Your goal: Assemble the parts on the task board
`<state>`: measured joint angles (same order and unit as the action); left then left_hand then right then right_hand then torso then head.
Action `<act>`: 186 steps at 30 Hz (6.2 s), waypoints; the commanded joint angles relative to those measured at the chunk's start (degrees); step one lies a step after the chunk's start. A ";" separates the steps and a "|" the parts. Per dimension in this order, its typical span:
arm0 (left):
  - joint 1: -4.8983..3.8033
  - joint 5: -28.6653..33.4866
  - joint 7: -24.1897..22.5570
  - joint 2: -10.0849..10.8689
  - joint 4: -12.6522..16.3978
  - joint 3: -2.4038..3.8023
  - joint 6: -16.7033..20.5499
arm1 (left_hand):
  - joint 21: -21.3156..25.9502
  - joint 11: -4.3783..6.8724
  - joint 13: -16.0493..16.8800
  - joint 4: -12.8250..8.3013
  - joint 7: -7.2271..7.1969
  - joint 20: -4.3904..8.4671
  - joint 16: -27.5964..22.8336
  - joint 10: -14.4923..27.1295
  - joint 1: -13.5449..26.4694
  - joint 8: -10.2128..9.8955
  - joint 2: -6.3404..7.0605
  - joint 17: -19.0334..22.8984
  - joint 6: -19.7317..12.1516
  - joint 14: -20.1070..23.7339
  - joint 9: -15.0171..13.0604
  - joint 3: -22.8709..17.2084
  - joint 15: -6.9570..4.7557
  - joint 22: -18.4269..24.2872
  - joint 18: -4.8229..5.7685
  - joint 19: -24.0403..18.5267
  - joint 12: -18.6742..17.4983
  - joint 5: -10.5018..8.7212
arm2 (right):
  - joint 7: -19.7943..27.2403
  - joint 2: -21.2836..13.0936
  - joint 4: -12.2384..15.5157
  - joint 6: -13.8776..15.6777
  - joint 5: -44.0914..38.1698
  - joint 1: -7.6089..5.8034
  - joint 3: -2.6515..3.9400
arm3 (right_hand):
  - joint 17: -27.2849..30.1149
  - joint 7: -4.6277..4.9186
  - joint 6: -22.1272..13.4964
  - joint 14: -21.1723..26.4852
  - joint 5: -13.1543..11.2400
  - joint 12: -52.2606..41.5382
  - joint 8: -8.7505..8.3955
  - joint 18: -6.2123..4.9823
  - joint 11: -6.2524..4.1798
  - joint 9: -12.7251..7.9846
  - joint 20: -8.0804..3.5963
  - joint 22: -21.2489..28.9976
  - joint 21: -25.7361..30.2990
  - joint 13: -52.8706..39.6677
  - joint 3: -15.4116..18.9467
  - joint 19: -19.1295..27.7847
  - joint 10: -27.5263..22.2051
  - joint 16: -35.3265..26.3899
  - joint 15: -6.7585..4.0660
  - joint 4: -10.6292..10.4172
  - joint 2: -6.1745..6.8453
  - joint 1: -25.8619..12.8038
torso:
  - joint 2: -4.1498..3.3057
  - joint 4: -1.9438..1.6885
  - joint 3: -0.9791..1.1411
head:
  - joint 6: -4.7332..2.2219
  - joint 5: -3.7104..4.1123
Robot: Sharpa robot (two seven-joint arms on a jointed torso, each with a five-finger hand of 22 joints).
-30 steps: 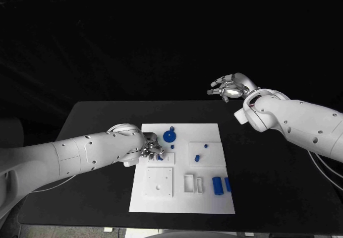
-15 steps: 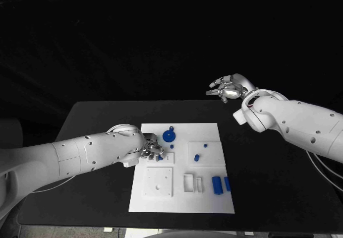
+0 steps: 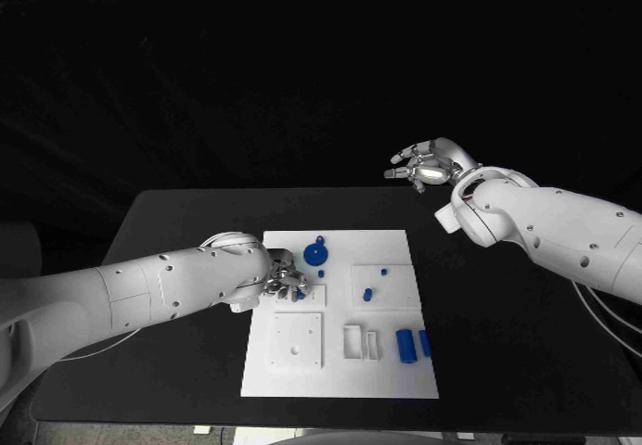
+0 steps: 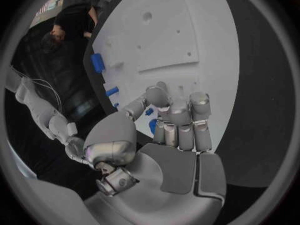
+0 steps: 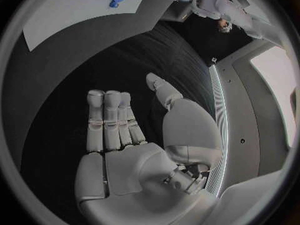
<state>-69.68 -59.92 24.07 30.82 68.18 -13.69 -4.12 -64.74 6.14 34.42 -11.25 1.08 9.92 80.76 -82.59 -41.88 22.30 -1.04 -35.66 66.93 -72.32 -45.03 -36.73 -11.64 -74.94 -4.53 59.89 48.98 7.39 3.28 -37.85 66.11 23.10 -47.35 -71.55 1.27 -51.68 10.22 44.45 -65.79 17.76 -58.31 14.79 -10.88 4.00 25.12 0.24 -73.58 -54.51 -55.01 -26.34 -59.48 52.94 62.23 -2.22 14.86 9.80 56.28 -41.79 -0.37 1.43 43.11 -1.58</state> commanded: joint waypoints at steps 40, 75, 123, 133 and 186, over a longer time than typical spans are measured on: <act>-1.01 5.19 -0.86 4.79 3.62 5.12 0.39 | -0.02 0.04 -1.51 1.04 -1.06 5.62 0.24 2.15 2.51 -2.74 8.40 1.93 1.40 1.70 -0.45 7.62 -0.57 0.20 -1.99 -1.69 -0.15 -4.57 | 0.54 -0.50 -0.50 -0.64 -0.06 0.28 0.03 | 0.28 0.33 -0.21 0.58 0.14 -0.66 0.17 -4.12 0.06 -0.06 0.35 -0.21 0.54 0.53 0.29 -0.08 -0.54 0.16 -0.03 0.40 -0.65 -0.54 | 0.06 -0.07 -0.03 | -0.64 0.08; -3.98 1.75 -0.50 -9.13 -25.61 5.65 -11.65 | 2.41 -4.07 -3.33 5.25 3.45 4.06 -1.84 5.35 2.84 -11.03 10.98 3.51 -12.94 5.00 2.90 6.95 3.30 1.45 -1.33 -4.60 -2.96 -4.58 | 0.57 -0.03 -0.15 -0.74 -0.01 0.27 0.03 | 0.36 0.35 -0.34 0.58 0.26 -0.85 0.10 -4.12 0.08 -0.11 0.35 -0.28 0.61 0.76 0.37 -0.13 -0.57 0.23 -0.01 0.41 -0.67 -0.69 | -1.25 0.93 -0.70 | -2.31 -0.88; -2.15 4.13 -3.41 -10.48 -28.28 5.37 -12.16 | 1.41 -4.01 -3.37 -1.44 3.33 3.40 -0.55 5.00 -4.01 -10.26 -0.39 3.55 -10.96 5.19 4.00 8.50 3.31 0.72 -1.53 -5.12 -2.16 -4.49 | 0.50 0.27 -0.18 -1.02 -0.04 0.26 0.03 | 0.44 0.36 -0.36 0.59 0.36 -1.04 0.09 -4.12 0.08 -0.13 0.32 -0.35 0.67 0.99 0.36 -0.19 -0.61 0.31 0.00 0.49 -0.69 -0.67 | -1.52 1.06 -0.84 | -2.03 -0.70; -2.15 5.58 -4.32 -10.39 -28.44 5.37 -10.15 | 1.29 -3.82 -3.55 -2.86 3.11 3.48 -0.35 4.70 -5.59 -9.88 -2.72 3.71 -9.99 4.97 4.35 8.41 3.13 0.73 -1.45 -5.00 -2.10 -4.47 | 0.43 0.45 -0.39 -1.30 -0.06 0.26 0.03 | 0.46 0.36 -0.35 0.59 0.35 -1.08 0.10 -4.12 0.08 -0.13 0.32 -0.38 0.69 1.05 0.36 -0.20 -0.63 0.33 0.00 0.51 -0.72 -0.66 | -1.52 1.06 -0.84 | -1.92 -0.79; -2.32 1.99 -0.58 7.26 3.96 3.53 2.34 | -0.10 -0.39 -4.20 -3.15 -0.46 4.66 1.92 1.28 -4.58 -4.66 -2.88 3.80 1.37 1.23 5.57 1.19 -0.02 1.08 -1.26 -1.78 -0.75 5.05 | 0.16 -0.44 -0.66 -2.26 -0.07 0.58 0.02 | 0.58 0.36 -0.35 0.65 0.40 -1.30 0.11 -4.12 0.09 -0.15 0.32 -0.48 0.79 1.34 0.40 -0.20 -0.73 0.40 0.00 0.63 -0.73 -0.67 | -1.00 0.45 -0.57 | -0.83 -2.28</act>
<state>-72.02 -55.54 23.08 38.09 71.61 -10.11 -4.04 -64.74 5.63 30.14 -14.09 2.75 9.21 82.31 -81.08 -46.51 17.49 -3.51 -31.84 62.02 -69.53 -39.40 -35.60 -10.33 -73.91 -5.28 57.76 48.09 12.25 3.20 -38.32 65.42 21.70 -47.31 -71.01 1.26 -51.19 10.20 44.09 -65.40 17.89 -59.42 14.79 -11.01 4.00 25.04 0.24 -74.01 -54.06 -53.75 -26.03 -59.48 52.53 62.24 -2.24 15.17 9.34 55.82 -42.79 0.03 0.84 42.16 -3.70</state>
